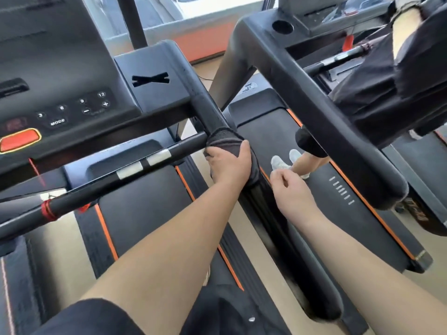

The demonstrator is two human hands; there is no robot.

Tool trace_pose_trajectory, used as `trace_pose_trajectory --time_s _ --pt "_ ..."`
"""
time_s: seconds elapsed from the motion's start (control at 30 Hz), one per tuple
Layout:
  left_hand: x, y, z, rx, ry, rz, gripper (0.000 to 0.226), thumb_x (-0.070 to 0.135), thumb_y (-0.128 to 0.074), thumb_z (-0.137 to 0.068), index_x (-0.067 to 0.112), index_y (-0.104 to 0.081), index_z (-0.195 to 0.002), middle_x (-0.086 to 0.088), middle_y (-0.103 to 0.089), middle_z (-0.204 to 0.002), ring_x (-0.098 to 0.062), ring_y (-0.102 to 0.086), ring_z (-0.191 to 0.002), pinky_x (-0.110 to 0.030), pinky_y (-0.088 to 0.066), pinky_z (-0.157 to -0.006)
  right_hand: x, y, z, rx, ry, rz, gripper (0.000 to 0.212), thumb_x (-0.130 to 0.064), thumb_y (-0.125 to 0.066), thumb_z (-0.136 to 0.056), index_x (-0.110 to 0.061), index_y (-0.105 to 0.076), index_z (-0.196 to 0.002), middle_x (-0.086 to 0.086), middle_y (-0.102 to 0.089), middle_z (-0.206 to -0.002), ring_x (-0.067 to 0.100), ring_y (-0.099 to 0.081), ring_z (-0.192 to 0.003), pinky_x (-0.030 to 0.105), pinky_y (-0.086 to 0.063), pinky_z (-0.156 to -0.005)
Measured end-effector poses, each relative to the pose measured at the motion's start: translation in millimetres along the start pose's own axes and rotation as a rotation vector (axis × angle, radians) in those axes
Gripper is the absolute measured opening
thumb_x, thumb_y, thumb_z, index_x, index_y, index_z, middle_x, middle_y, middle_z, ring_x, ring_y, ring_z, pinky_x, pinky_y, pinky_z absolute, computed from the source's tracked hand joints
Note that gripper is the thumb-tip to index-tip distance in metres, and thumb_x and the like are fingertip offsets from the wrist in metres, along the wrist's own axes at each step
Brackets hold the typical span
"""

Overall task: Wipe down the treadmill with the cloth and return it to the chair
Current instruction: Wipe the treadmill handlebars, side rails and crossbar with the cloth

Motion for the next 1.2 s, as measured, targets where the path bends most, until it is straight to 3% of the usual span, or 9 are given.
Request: trace_pose_trajectory --time_s 0.23,0.37,0.43,0.53,0.77,0.87,0.93,1.1,1.2 --pt "-0.6 4.5 -9.1 -0.036 0.154 0.300 0.107 0.068 -0.073 -0.076 0.013 -0.024 -0.153 -0.004 -0.043 -0.151 -0.027 -0.049 -0.131 -0.031 -0.035 -0.099 9.1 19.1 19.7 -0.009 -0.119 -0.027 0.038 -0.037 -0.042 -0.104 -0.023 -0.043 -0.069 -0.011 -0.042 -0.065 0.002 -0.040 -0.055 0.027 -0.034 -0.060" --pt "-11.9 4.5 11.1 -0.079 0.105 0.387 0.116 0.073 -0.071 -0.070 0.026 -0.016 -0.161 0.002 -0.044 -0.153 -0.022 -0.049 -0.132 -0.037 -0.039 -0.111 41.5 35.5 46.3 0.020 -0.184 -0.059 0.043 -0.046 -0.039 -0.105 -0.019 -0.045 -0.072 -0.006 -0.046 -0.069 0.012 -0.045 -0.067 0.029 -0.038 -0.065" --pt "-24.7 -6.2 41.5 -0.080 0.044 0.349 0.114 0.074 -0.068 -0.073 0.031 -0.010 -0.162 0.002 -0.035 -0.161 -0.022 -0.040 -0.143 -0.040 -0.033 -0.117 67.1 41.8 62.3 0.002 -0.251 -0.148 0.053 -0.059 -0.034 -0.102 -0.014 -0.063 -0.098 -0.002 -0.066 -0.094 0.017 -0.061 -0.093 0.034 -0.050 -0.090" --pt "-55.2 -30.6 109.0 -0.068 -0.048 0.230 0.112 0.066 -0.066 -0.084 0.025 0.002 -0.163 0.002 -0.011 -0.171 -0.016 -0.017 -0.155 -0.032 -0.017 -0.121 97.9 54.4 95.1 0.000 -0.323 -0.250 0.072 -0.076 -0.025 -0.093 -0.025 -0.065 -0.126 -0.011 -0.066 -0.122 0.012 -0.058 -0.124 0.045 -0.041 -0.114" --pt "-138.3 -96.4 251.1 -0.120 -0.013 0.239 0.117 0.066 -0.070 -0.078 0.038 0.009 -0.160 0.006 -0.005 -0.171 -0.015 -0.014 -0.156 -0.036 -0.022 -0.120 170.4 94.6 186.1 0.035 -0.332 -0.268 0.081 -0.079 -0.023 -0.091 -0.021 -0.065 -0.129 -0.009 -0.068 -0.120 0.013 -0.057 -0.124 0.045 -0.038 -0.116" --pt "-161.5 -118.5 299.8 -0.127 -0.073 0.194 0.119 0.061 -0.072 -0.083 0.032 0.013 -0.161 0.003 0.003 -0.171 -0.014 -0.004 -0.157 -0.034 -0.016 -0.124 195.9 105.0 220.5 0.051 -0.366 -0.281 0.087 -0.088 -0.023 -0.077 -0.027 -0.066 -0.123 -0.012 -0.068 -0.118 0.011 -0.058 -0.123 0.045 -0.038 -0.116" --pt "-176.0 -127.9 325.5 -0.130 -0.162 0.103 0.114 0.050 -0.069 -0.092 0.021 0.017 -0.160 -0.004 0.010 -0.171 -0.017 0.003 -0.157 -0.037 -0.009 -0.128 202.7 111.1 239.2 0.049 -0.356 -0.293 0.080 -0.083 -0.024 -0.085 -0.027 -0.066 -0.124 -0.011 -0.068 -0.120 0.011 -0.058 -0.123 0.044 -0.038 -0.116" --pt "-183.5 -122.0 328.2 -0.182 -0.316 -0.099 0.100 0.039 -0.058 -0.101 0.006 0.018 -0.158 -0.021 0.012 -0.168 -0.034 0.005 -0.156 -0.044 0.000 -0.127 208.1 125.5 262.1 0.057 -0.309 -0.339 0.064 -0.064 -0.029 -0.102 -0.020 -0.061 -0.135 -0.008 -0.064 -0.131 0.005 -0.057 -0.124 0.039 -0.037 -0.118" --pt "-131.3 -100.3 289.6 -0.014 -0.475 -0.311 0.080 0.041 -0.046 -0.106 0.005 -0.003 -0.162 -0.032 0.009 -0.165 -0.045 0.006 -0.154 -0.047 0.002 -0.126 207.9 121.6 265.4 0.042 -0.275 -0.350 0.061 -0.064 -0.031 -0.101 -0.022 -0.062 -0.133 -0.010 -0.065 -0.128 0.006 -0.056 -0.124 0.041 -0.039 -0.116"
Point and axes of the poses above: each hand's wrist, its own z-axis away from the middle knuckle, its own y-axis out of the back of the hand, x = y × z, the point moved 5 cm from there along -z, towards the middle knuckle
